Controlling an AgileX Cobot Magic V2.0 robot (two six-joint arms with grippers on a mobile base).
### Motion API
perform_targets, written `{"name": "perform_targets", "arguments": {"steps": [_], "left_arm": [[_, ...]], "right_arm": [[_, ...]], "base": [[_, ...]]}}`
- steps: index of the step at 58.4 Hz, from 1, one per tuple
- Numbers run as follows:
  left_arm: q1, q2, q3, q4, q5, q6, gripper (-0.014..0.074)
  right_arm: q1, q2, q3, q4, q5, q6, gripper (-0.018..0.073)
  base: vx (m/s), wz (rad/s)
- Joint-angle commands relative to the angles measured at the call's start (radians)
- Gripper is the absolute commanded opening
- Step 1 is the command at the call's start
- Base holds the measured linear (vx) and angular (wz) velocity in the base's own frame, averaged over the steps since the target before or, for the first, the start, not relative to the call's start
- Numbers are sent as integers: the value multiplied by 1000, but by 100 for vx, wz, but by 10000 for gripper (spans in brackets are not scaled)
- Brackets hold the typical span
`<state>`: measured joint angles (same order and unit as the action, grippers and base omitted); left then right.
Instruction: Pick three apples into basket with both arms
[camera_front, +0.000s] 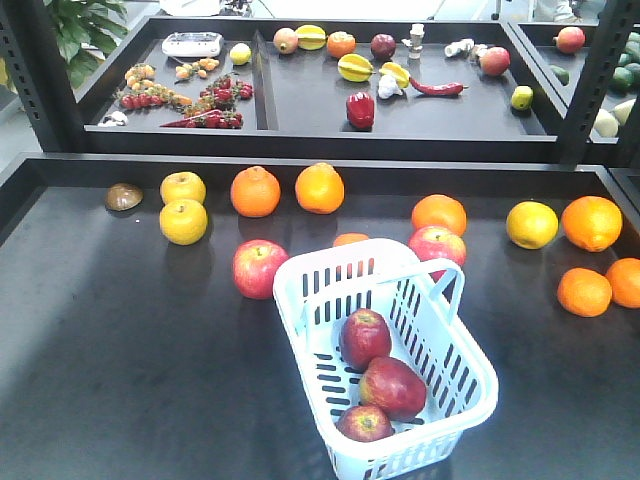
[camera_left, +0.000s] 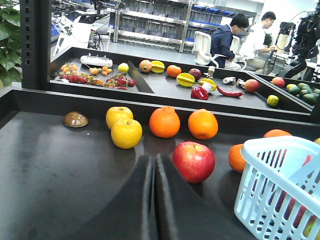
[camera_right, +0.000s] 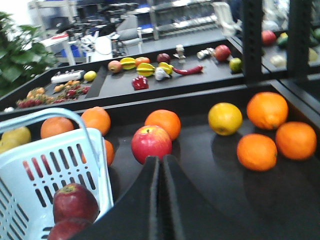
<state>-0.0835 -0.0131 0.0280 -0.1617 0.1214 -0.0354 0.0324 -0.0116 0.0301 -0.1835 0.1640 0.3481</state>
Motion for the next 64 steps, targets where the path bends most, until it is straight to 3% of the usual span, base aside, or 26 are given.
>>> {"name": "perform_targets", "arguments": {"steps": [1,17,29,64], "left_arm": [[3,-13,-25,-7,-71,-7,-6],[3,-13,-25,-7,-71,-7,-6],[3,-13,-25,-7,-71,-7,-6],[3,-13,-25,-7,-71,-7,-6]], "right_arm": [[-14,-12,12,-23,-64,55,-9],[-15,-12,12,-6,-118,51,-9],[-15,-12,12,93,-158,51,-9],[-15,-12,11,92,-148,51,-9]], "base": [[0,0],[0,0],[0,0],[0,0]]}}
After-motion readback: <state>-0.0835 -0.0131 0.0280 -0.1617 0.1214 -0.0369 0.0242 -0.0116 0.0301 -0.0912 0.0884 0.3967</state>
